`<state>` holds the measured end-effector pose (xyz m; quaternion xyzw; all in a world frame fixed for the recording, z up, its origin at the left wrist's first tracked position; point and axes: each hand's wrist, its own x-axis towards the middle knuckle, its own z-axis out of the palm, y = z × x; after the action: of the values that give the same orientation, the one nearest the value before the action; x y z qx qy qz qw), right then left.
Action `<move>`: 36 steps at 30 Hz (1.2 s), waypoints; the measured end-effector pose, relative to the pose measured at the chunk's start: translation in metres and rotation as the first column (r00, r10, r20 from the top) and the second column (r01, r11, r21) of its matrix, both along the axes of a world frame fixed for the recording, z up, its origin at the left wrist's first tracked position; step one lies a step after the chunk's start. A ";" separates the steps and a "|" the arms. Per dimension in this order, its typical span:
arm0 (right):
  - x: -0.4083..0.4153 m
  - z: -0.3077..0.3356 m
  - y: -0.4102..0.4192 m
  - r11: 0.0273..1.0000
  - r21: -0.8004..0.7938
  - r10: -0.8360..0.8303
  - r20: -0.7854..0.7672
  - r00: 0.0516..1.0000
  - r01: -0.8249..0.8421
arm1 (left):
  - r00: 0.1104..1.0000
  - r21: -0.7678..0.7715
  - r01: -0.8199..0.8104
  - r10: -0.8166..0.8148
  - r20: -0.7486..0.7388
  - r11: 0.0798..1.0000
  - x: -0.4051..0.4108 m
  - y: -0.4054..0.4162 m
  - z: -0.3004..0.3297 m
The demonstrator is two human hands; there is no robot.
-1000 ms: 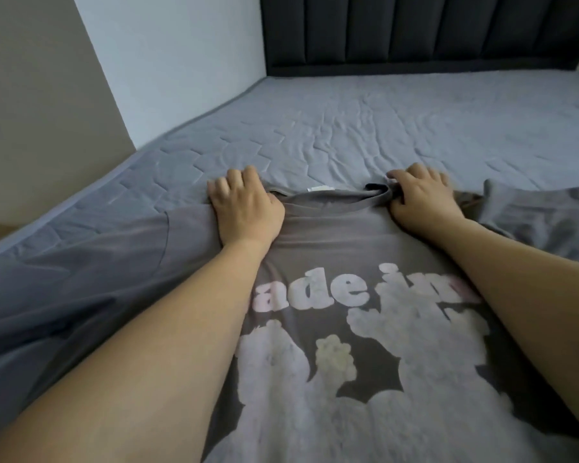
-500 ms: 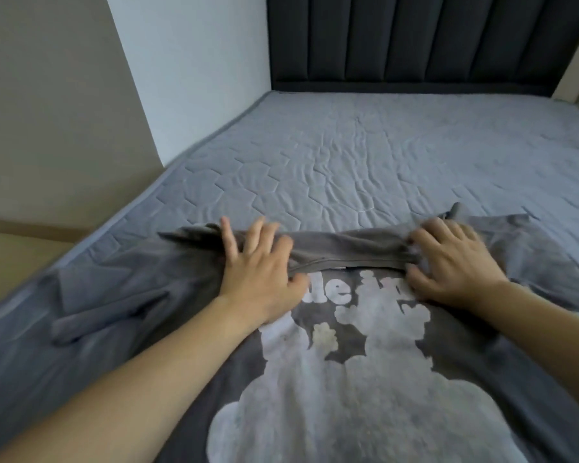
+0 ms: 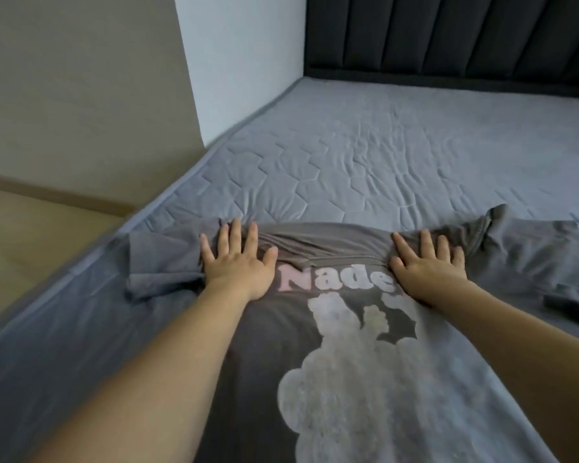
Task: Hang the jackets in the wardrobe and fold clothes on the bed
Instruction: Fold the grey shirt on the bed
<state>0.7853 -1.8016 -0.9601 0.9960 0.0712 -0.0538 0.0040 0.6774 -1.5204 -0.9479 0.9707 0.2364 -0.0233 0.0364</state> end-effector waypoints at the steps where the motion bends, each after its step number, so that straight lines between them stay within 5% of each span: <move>1: -0.006 0.007 0.008 0.999 0.034 0.026 0.013 1.000 -0.026 | 1.000 -0.023 0.014 -0.014 -0.003 1.000 -0.011 0.006 0.005; 4: -0.034 0.015 0.043 0.926 0.146 0.337 0.104 0.936 -0.349 | 0.988 0.027 -0.029 0.024 0.153 0.999 -0.050 0.025 0.019; 6: -0.051 0.008 0.063 0.890 0.085 0.438 0.120 0.891 -0.449 | 0.871 -0.033 -0.283 0.272 0.408 0.958 -0.082 0.042 0.019; 7: -0.055 0.005 0.068 0.892 0.040 0.443 0.117 0.889 -0.450 | 0.746 -0.231 -0.444 0.500 0.439 0.866 -0.098 0.051 0.021; 9: -0.059 0.004 0.072 0.904 -0.021 0.426 0.107 0.898 -0.426 | 0.497 -0.681 -0.549 0.845 0.201 0.484 -0.113 0.059 0.025; 11: -0.063 0.004 0.069 0.909 -0.045 0.418 0.111 0.902 -0.415 | 0.497 -0.881 -0.397 0.867 0.029 0.257 -0.110 0.058 0.032; 13: -0.065 0.001 0.069 0.912 -0.055 0.411 0.126 0.903 -0.407 | 0.505 -0.959 -0.229 0.862 0.030 0.168 -0.096 0.055 0.049; 14: -0.066 0.000 0.068 0.913 -0.057 0.408 0.133 0.903 -0.404 | 0.489 -0.954 -0.195 0.866 0.106 0.227 -0.086 0.052 0.060; 16: -0.065 -0.002 0.067 0.913 -0.027 0.406 0.141 0.903 -0.406 | 0.435 -0.808 -0.190 0.786 0.440 0.557 -0.067 0.040 0.086; 18: -0.062 -0.004 0.065 0.914 0.065 0.391 0.137 0.910 -0.402 | 0.461 -0.479 0.005 0.422 0.780 0.878 -0.051 0.010 0.100; 19: -0.061 -0.004 0.064 0.908 0.130 0.381 0.138 0.914 -0.398 | 0.515 -0.305 0.128 0.199 0.834 0.944 -0.042 -0.012 0.094; 21: -0.062 -0.003 0.058 0.882 0.283 0.336 0.181 0.924 -0.376 | 0.758 -0.150 0.259 -0.104 0.644 0.954 -0.033 -0.057 0.058; 23: -0.061 0.000 0.045 0.870 0.391 0.218 0.243 0.945 -0.301 | 0.930 -0.132 0.261 -0.212 0.301 0.956 -0.029 -0.085 0.011; 30: -0.043 0.017 -0.071 0.956 0.276 -0.143 0.125 0.982 0.104 | 0.930 0.115 0.330 -0.344 0.132 0.937 -0.007 -0.095 0.001; 34: -0.053 0.027 -0.163 0.940 0.212 -0.306 0.175 0.936 0.268 | 0.905 -0.073 0.267 -0.224 0.363 0.961 0.021 -0.140 0.037; 36: -0.065 0.027 -0.208 0.903 0.191 -0.417 0.163 0.894 0.386 | 0.883 -0.082 0.348 -0.297 0.363 0.934 0.052 -0.188 0.057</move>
<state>0.7206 -2.0098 -0.9335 0.9867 -0.1331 0.0525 -0.0770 0.7295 -1.7085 -0.8913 0.9801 0.0588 0.1244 0.1431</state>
